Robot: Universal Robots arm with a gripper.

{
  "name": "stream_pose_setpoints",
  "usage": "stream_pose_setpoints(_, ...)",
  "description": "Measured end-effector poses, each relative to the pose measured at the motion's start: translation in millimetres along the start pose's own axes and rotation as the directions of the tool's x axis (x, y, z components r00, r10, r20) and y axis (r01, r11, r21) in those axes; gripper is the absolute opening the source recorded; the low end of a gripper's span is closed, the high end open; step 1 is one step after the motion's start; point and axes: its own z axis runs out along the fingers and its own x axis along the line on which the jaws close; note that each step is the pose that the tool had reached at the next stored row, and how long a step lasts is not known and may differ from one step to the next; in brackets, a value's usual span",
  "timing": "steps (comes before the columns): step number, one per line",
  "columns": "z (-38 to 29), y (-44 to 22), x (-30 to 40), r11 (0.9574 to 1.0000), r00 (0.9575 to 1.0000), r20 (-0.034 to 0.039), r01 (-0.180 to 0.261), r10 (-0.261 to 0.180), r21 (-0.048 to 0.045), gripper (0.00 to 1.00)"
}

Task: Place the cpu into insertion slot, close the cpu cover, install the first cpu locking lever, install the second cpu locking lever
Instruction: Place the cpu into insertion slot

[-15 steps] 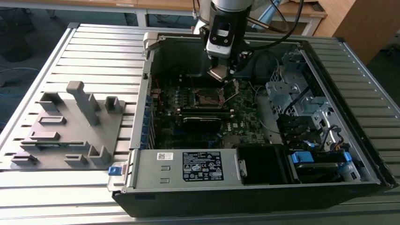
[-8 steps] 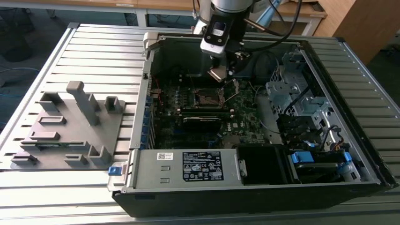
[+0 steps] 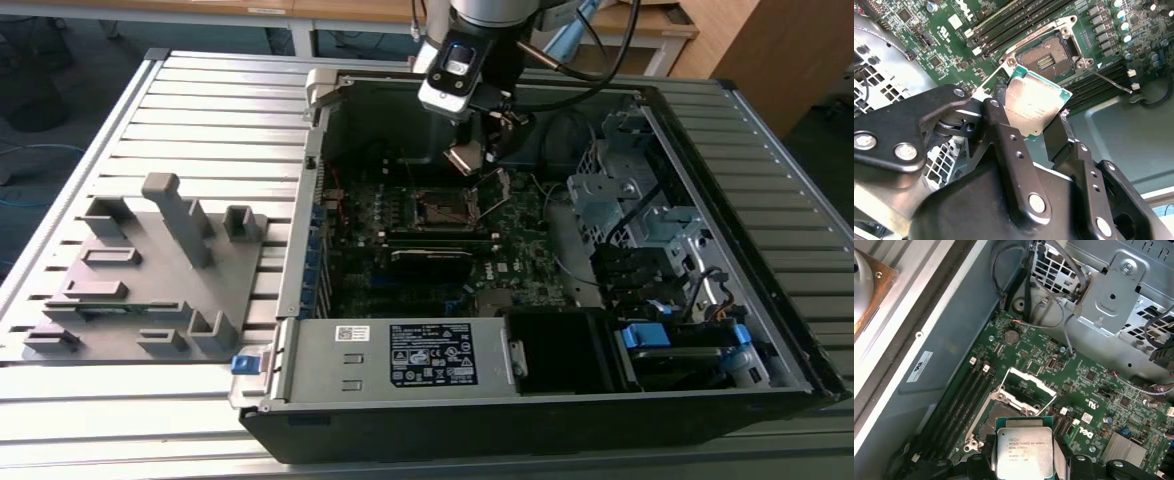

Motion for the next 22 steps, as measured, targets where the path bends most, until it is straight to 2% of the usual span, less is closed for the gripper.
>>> stream_pose_setpoints(4, 0.0, 0.0, 0.0, 1.0, 1.0, 0.0004, -0.004, 0.004, 0.0, 0.54)
stream_pose_setpoints(7, 0.3, 0.0, 0.0, 0.9987, 0.9986, 0.0046, -0.052, 0.052, 0.0, 0.54)
stream_pose_setpoints(11, 0.6, -0.1, 0.0, 0.9922, 0.9921, 0.0113, -0.125, 0.125, -0.0003, 0.54)
stream_pose_setpoints(16, 1.0, -0.1, 0.0, 0.9781, 0.9779, 0.019, -0.208, 0.208, -0.0012, 0.54)
stream_pose_setpoints(22, 1.0, -0.1, 0.0, 0.9777, 0.9775, 0.0191, -0.21, 0.21, -0.0013, 0.54)
